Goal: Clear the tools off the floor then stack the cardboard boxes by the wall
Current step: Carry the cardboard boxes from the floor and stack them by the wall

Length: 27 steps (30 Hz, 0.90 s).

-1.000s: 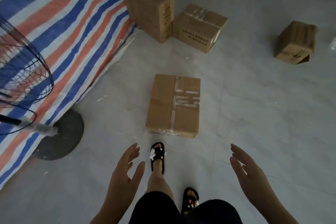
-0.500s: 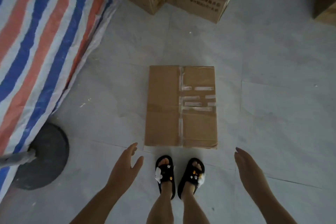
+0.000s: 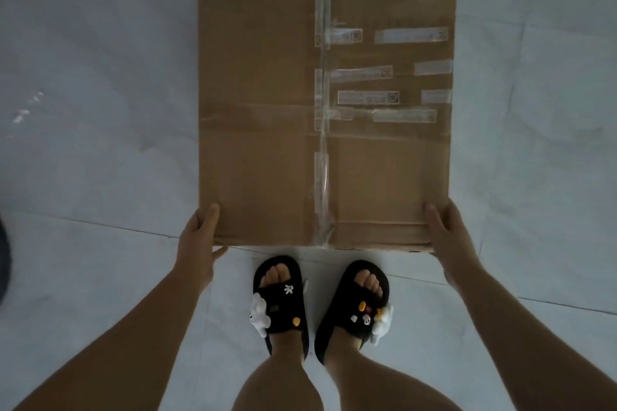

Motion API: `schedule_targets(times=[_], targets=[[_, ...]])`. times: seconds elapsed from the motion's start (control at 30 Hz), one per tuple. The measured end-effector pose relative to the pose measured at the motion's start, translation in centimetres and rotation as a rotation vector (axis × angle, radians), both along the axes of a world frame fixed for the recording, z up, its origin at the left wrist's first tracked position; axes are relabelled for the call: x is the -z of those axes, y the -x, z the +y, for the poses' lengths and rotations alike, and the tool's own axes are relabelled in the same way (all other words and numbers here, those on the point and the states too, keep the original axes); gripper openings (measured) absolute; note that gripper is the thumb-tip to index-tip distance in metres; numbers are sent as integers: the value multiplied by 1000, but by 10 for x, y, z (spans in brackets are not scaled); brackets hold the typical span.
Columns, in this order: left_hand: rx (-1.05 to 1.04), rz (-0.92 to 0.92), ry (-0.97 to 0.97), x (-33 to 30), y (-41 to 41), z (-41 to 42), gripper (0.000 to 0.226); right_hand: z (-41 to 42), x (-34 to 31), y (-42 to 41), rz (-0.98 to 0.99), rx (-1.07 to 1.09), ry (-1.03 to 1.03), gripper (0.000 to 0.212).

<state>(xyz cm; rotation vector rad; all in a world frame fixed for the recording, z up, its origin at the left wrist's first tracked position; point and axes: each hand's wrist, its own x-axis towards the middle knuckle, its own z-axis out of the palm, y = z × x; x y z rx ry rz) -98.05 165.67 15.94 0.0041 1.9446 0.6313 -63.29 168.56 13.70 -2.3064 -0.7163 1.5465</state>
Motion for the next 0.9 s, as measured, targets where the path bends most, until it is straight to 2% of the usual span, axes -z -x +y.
schedule_targets(times=[0.17,0.3,0.43,0.6,0.7,0.9], targets=[[-12,4,-72,-50,6,12,46,19,-56,0,69,99,-39,44],[-44,2,-166,-143,6,40,36,42,-156,1,174,212,-99,36],[-42,14,-169,-255,-6,71,25,49,-265,-4,182,201,-71,28],[67,34,-187,-383,-34,76,32,12,-385,-22,142,318,-53,37],[165,34,-245,-452,-55,72,36,-19,-462,-33,135,433,-114,37],[361,-44,-318,-547,-75,56,42,-103,-583,-31,53,698,-280,36]])
